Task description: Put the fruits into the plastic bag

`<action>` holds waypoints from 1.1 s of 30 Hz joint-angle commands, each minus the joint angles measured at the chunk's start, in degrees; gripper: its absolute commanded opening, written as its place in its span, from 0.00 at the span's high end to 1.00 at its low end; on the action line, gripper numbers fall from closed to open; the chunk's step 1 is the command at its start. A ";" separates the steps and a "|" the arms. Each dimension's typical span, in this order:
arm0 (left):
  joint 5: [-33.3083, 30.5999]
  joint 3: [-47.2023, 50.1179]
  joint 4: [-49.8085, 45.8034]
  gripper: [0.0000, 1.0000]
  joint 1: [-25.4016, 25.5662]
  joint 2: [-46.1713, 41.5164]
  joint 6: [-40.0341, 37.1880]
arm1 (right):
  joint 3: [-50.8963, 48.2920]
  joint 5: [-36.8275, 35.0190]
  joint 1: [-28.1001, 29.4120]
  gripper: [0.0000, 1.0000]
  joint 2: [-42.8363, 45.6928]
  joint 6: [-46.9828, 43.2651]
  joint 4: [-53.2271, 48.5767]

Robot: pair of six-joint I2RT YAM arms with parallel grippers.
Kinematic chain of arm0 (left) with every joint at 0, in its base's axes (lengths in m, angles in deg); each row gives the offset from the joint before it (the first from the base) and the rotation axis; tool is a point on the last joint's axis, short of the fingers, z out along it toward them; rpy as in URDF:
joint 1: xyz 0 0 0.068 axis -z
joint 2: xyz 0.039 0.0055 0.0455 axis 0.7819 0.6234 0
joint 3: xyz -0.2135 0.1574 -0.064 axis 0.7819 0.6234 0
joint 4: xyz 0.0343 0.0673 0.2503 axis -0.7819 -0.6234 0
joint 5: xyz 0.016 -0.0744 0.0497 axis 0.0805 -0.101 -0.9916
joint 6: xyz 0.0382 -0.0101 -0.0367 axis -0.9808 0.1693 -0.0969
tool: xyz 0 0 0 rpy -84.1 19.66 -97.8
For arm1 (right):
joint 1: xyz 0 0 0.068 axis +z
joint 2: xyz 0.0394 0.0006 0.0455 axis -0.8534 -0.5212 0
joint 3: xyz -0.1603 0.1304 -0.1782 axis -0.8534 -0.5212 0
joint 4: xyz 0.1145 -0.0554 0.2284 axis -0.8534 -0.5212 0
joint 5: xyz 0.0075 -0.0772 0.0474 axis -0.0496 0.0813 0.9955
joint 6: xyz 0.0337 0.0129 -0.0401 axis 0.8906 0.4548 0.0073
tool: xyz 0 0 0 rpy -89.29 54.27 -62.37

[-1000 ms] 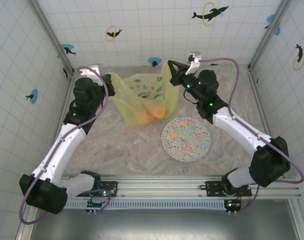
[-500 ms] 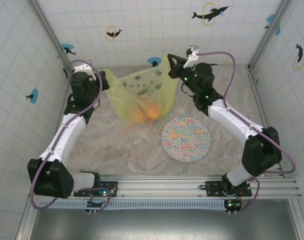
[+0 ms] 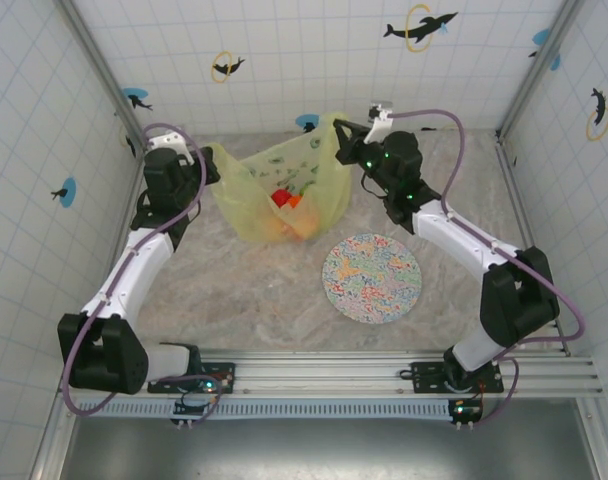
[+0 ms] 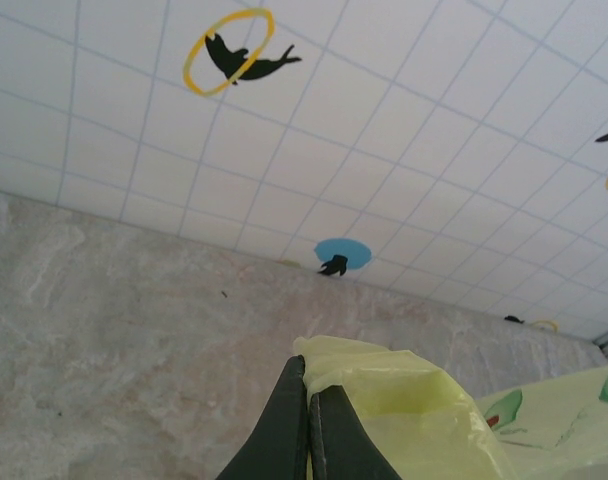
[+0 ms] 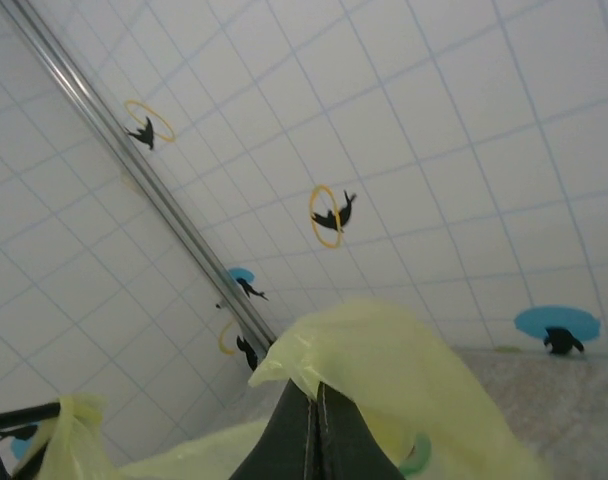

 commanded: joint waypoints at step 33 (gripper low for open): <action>-1.38 7.92 -14.20 0.10 -0.35 -22.16 -6.20 | -14.53 -8.80 -4.11 0.25 27.07 -15.67 -20.78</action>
